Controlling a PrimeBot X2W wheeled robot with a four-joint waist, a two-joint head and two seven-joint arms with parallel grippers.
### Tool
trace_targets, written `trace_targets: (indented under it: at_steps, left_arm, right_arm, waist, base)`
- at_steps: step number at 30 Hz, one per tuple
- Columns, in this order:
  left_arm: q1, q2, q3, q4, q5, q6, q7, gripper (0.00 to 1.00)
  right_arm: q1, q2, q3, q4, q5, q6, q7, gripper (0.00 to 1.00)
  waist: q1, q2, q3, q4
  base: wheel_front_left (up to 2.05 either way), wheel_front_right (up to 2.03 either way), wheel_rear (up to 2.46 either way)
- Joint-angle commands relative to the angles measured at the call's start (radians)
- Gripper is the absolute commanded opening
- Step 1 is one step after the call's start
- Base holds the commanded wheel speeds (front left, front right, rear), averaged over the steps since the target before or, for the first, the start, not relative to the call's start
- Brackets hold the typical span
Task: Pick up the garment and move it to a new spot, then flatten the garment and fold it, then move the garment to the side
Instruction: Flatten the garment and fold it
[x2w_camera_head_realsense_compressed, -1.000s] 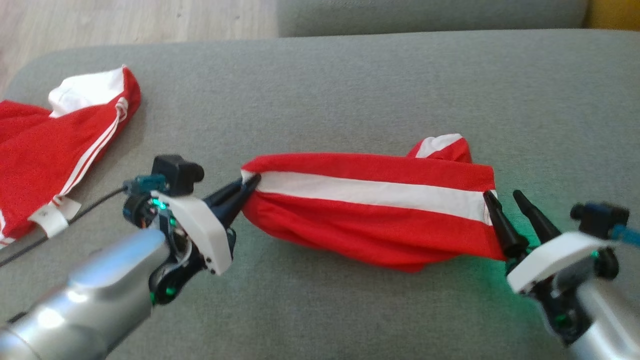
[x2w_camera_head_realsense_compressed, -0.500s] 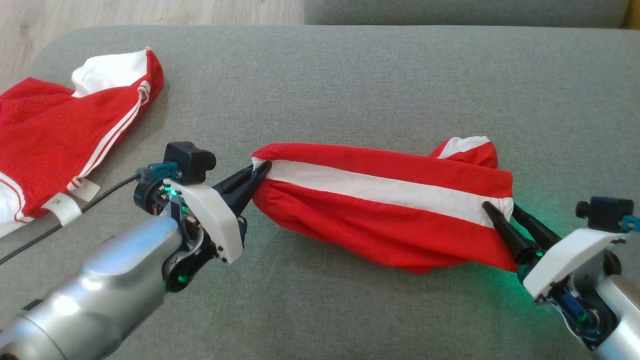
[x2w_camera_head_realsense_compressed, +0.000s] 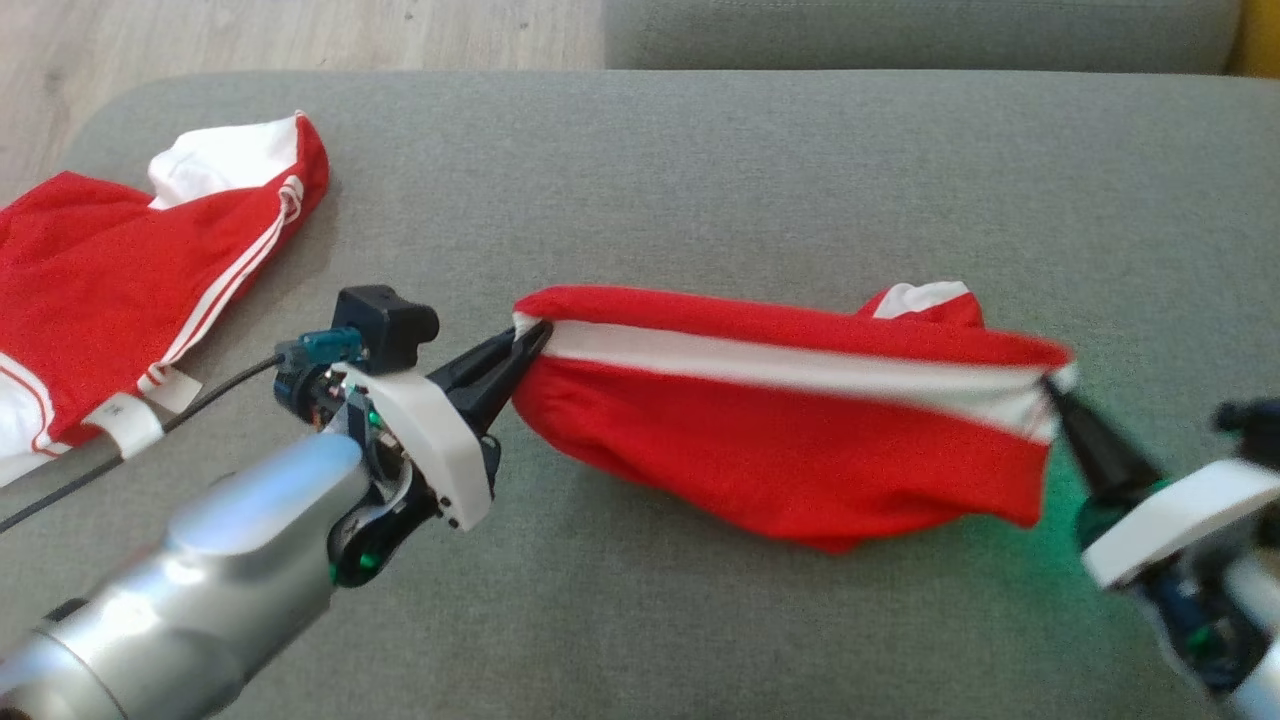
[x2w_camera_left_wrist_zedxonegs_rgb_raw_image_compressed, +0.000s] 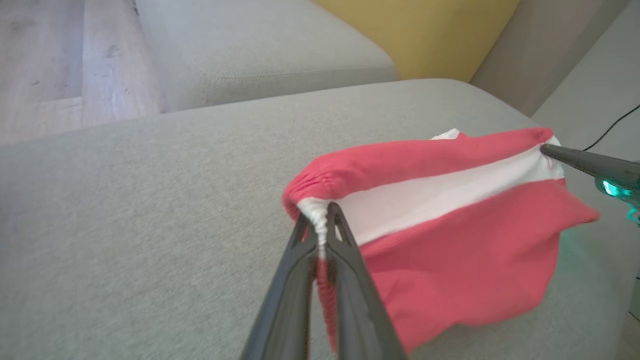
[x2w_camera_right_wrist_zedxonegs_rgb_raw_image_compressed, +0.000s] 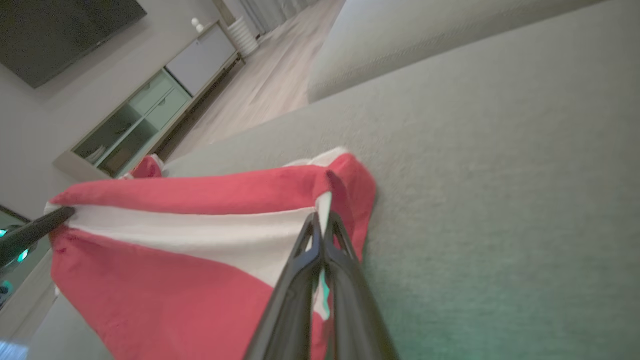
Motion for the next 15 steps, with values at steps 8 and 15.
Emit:
trace_targets:
  at_steps: [8, 15]
  left_arm:
    - [-0.276, 0.000, 0.102, -0.037, 0.079, 0.002, -0.118, 0.00]
    - [-0.529, -0.111, 0.226, 0.071, 0.190, 0.028, -0.188, 0.00]
  right_arm:
    - [-0.228, -0.161, -0.178, -0.077, -0.052, -0.001, -0.095, 0.00]
    - [-0.494, -0.196, -0.263, -0.054, -0.128, -0.001, -0.105, 0.00]
  waist:
    - [0.0000, 0.0000, 0.064, -0.055]
    - [0.0000, 0.0000, 0.152, -0.097]
  base:
    - [0.00, 0.00, 0.00]
    - [0.00, 0.00, 0.00]
